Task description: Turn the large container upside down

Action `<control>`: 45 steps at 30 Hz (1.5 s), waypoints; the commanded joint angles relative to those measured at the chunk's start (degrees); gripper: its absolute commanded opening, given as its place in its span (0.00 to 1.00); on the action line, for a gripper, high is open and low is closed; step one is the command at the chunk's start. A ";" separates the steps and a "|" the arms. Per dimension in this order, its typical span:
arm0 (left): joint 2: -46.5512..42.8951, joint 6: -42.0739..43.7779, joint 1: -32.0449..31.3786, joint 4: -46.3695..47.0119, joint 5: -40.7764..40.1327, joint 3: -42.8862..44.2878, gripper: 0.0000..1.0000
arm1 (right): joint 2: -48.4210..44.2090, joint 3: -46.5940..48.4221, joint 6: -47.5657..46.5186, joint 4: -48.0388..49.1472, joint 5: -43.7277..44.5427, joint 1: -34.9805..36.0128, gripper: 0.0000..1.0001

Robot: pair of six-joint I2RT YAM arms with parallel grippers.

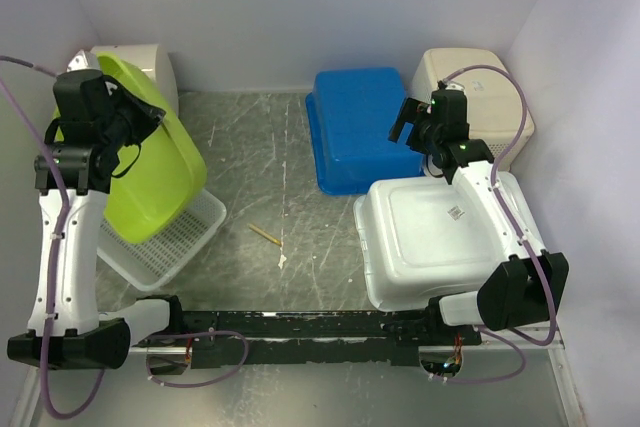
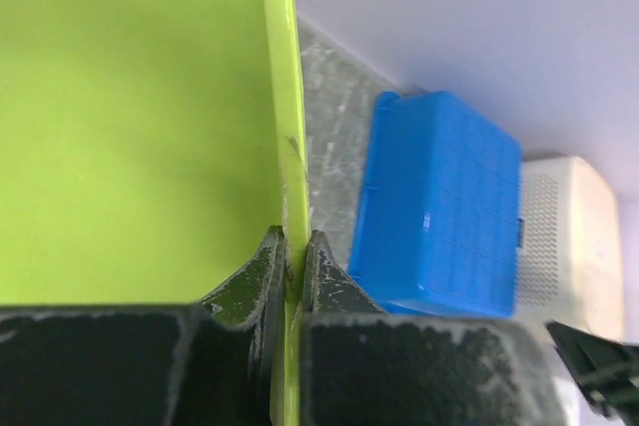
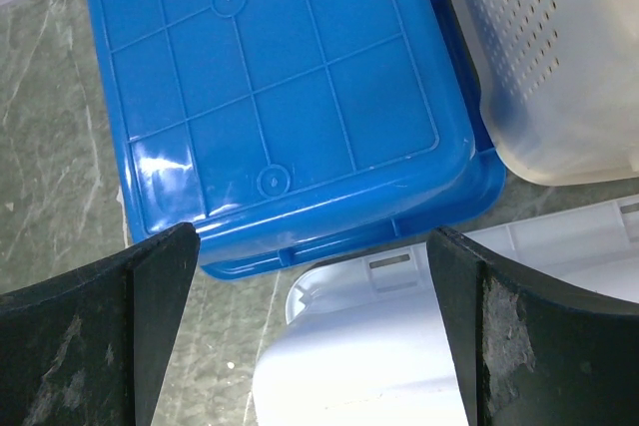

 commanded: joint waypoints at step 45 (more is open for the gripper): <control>50.75 -81.97 -4.22 139.06 56.24 -21.12 0.07 | -3.53 2.20 0.34 -1.66 2.63 -0.34 1.00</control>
